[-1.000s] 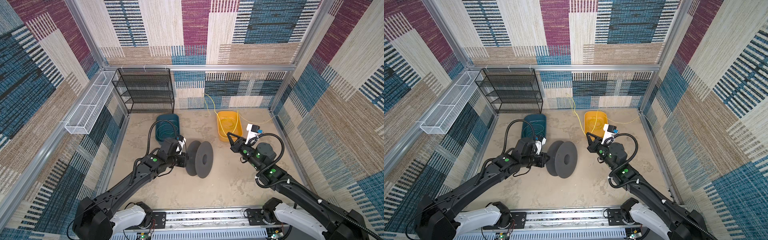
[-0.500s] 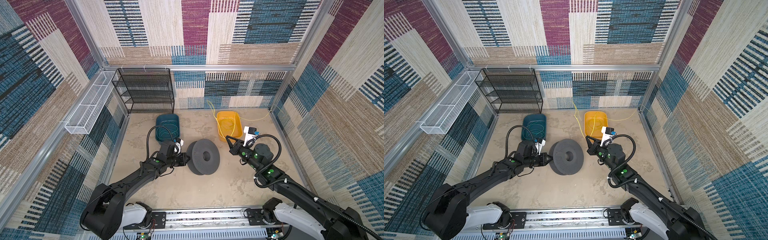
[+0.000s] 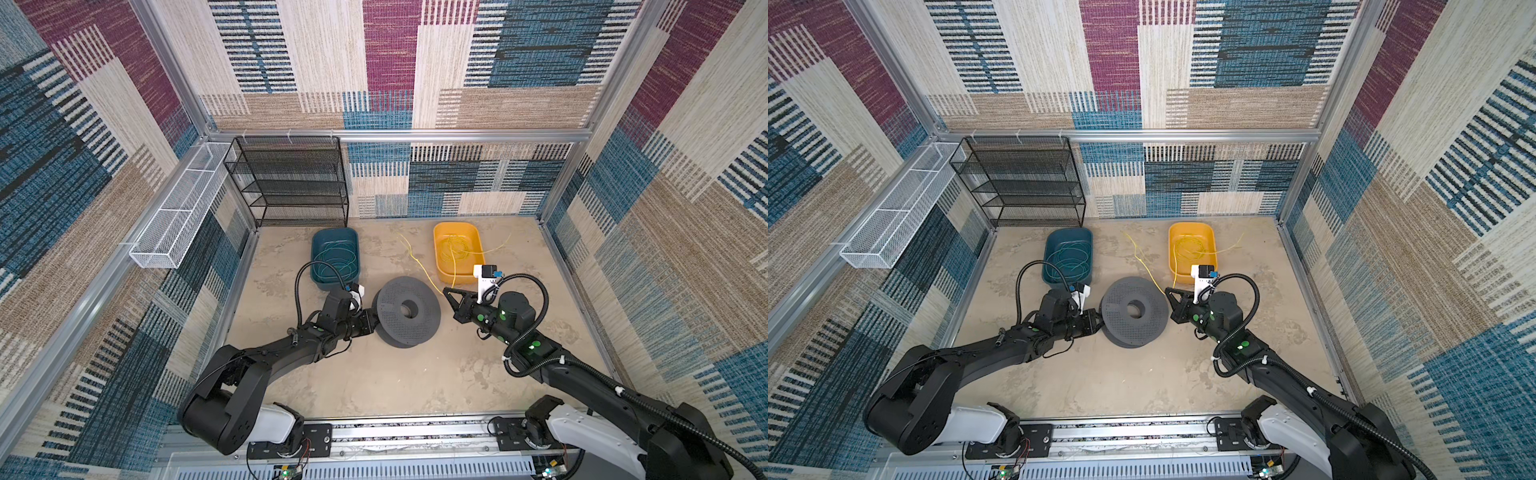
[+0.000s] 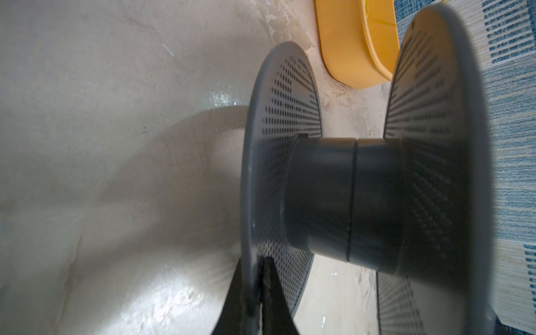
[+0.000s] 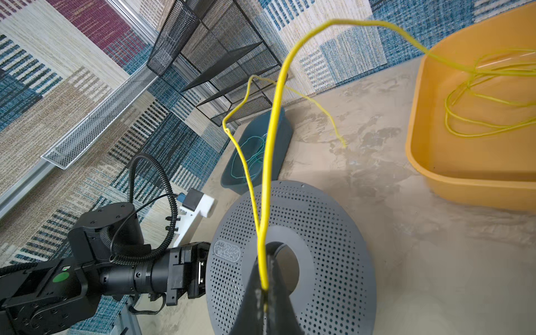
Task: Wrap the cables
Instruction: 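Open the left gripper and draw it back from the flat spool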
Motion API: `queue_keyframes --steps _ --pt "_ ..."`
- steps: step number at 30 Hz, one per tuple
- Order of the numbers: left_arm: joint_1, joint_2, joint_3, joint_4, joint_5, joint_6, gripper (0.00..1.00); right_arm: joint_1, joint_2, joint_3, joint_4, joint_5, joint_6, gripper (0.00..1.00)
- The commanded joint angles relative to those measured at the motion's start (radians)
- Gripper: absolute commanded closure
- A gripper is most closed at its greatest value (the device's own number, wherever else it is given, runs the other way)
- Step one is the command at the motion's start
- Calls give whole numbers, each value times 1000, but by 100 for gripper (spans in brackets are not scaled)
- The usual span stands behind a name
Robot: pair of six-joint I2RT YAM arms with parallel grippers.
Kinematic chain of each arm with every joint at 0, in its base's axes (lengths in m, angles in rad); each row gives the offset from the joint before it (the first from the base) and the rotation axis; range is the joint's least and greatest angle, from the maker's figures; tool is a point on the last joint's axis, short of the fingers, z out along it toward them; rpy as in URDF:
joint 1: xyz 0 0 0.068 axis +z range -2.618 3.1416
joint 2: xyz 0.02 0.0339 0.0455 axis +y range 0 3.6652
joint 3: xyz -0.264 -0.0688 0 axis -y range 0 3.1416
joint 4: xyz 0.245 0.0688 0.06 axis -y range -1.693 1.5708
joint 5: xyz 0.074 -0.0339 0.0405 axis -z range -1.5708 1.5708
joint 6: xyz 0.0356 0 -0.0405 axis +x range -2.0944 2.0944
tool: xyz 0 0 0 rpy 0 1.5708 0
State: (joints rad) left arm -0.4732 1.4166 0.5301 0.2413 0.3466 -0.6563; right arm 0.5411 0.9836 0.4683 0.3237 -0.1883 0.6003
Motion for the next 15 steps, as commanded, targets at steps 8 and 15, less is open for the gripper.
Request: queue_keyframes --steps 8,15 --pt "7 27 -49 -189 -223 54 84 0 38 31 25 -40 -45 100" --pt "13 87 -58 -150 -207 37 78 1 41 60 3 -39 -62 100"
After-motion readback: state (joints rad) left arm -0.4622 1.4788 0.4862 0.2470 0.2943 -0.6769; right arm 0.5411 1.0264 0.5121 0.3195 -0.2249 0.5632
